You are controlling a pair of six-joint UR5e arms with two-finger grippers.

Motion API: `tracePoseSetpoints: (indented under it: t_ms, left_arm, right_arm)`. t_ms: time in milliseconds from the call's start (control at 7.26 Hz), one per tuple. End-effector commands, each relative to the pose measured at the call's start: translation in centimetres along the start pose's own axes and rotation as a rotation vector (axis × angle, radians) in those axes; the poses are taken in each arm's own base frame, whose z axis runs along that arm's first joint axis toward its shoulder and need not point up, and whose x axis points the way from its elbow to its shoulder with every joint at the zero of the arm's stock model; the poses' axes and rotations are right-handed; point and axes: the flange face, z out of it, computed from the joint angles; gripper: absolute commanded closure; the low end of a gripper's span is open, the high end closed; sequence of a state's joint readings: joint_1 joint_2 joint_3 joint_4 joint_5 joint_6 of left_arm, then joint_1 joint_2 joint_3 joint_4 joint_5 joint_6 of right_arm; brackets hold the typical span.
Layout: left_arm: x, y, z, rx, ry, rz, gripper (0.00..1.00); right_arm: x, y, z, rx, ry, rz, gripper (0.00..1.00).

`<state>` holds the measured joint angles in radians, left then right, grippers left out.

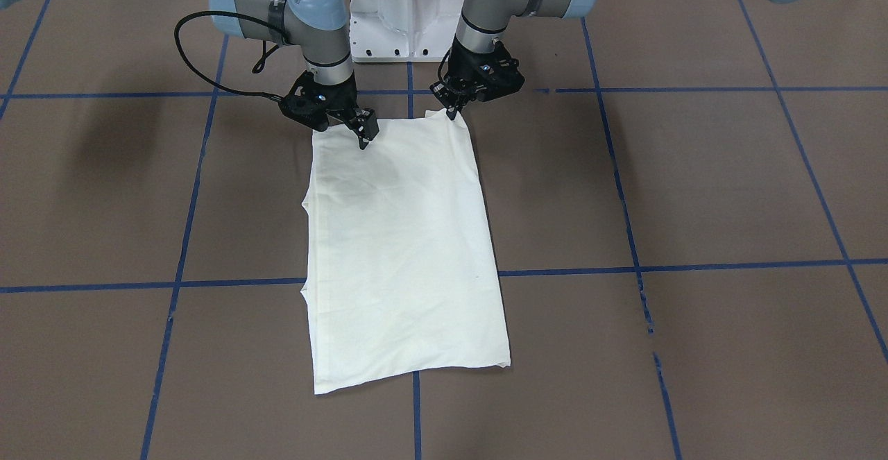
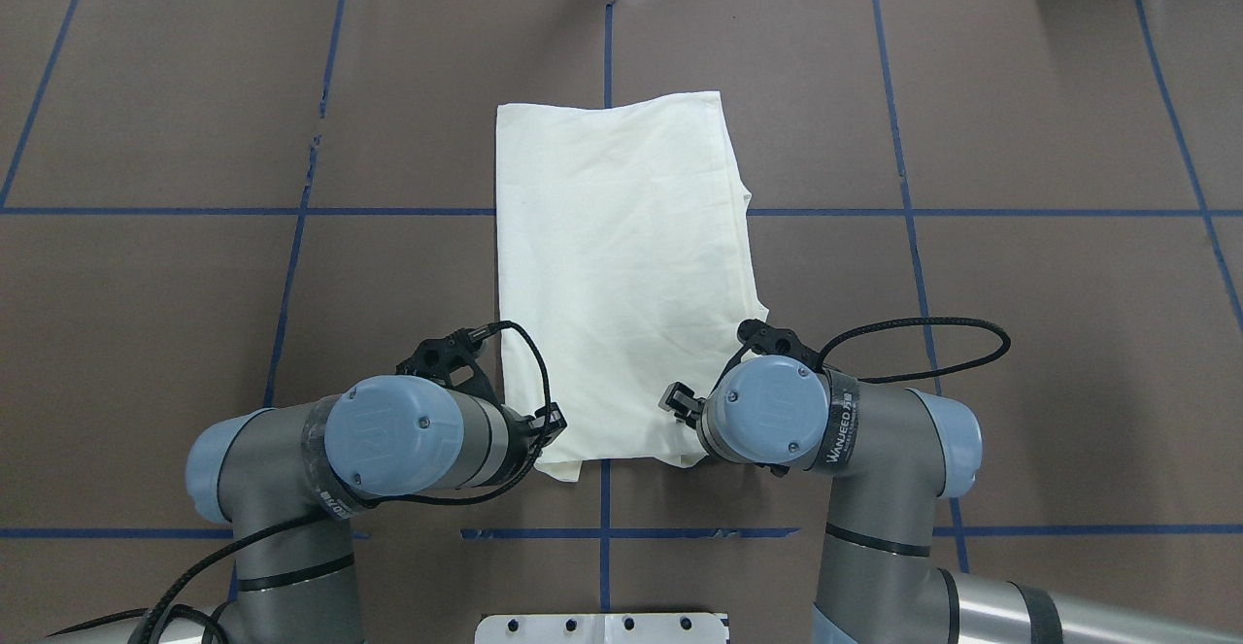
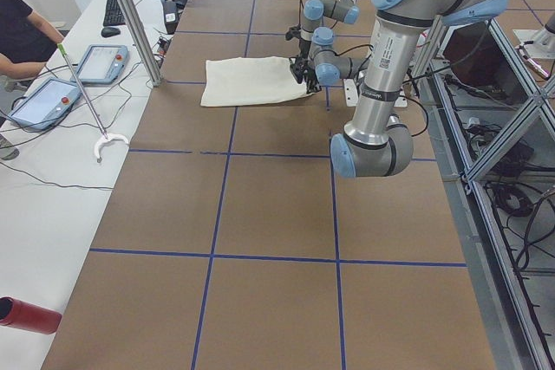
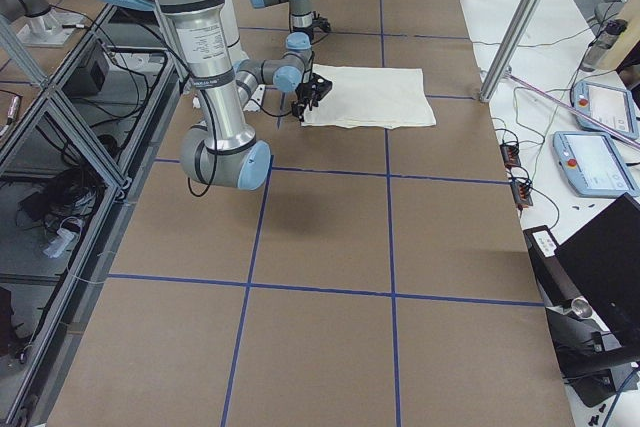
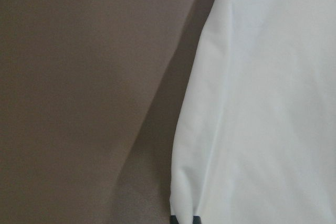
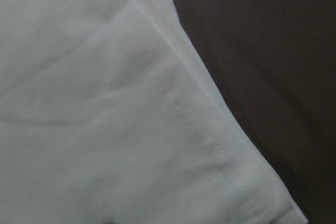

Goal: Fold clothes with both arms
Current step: 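Grasp the near corners of the folded white shirt with both grippers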

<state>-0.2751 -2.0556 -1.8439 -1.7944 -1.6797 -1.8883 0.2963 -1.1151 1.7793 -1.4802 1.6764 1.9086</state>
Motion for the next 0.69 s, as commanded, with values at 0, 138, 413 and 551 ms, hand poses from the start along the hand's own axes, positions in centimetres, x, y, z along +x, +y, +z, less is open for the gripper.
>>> tracePoseSetpoints:
  t_ms: [0, 138, 413, 551]
  left_arm:
    - [-0.01, 0.03, 0.01, 0.0, 0.0, 0.0, 1.0]
    - [-0.16, -0.13, 0.12, 0.002, -0.002, -0.001, 1.0]
    - [-0.2, -0.06, 0.22, 0.001, -0.004, 0.001, 1.0]
    - [-0.2, -0.06, 0.22, 0.001, -0.004, 0.001, 1.0]
  right_arm:
    - [-0.15, 0.11, -0.18, -0.003, -0.003, 0.013, 0.57]
    - [-0.41, 0.26, -0.62, -0.007, -0.01, 0.012, 0.74]
    - [-0.73, -0.05, -0.98, -0.009, -0.017, 0.015, 0.86]
    - [-0.81, -0.02, -1.04, -0.009, -0.018, 0.017, 0.91]
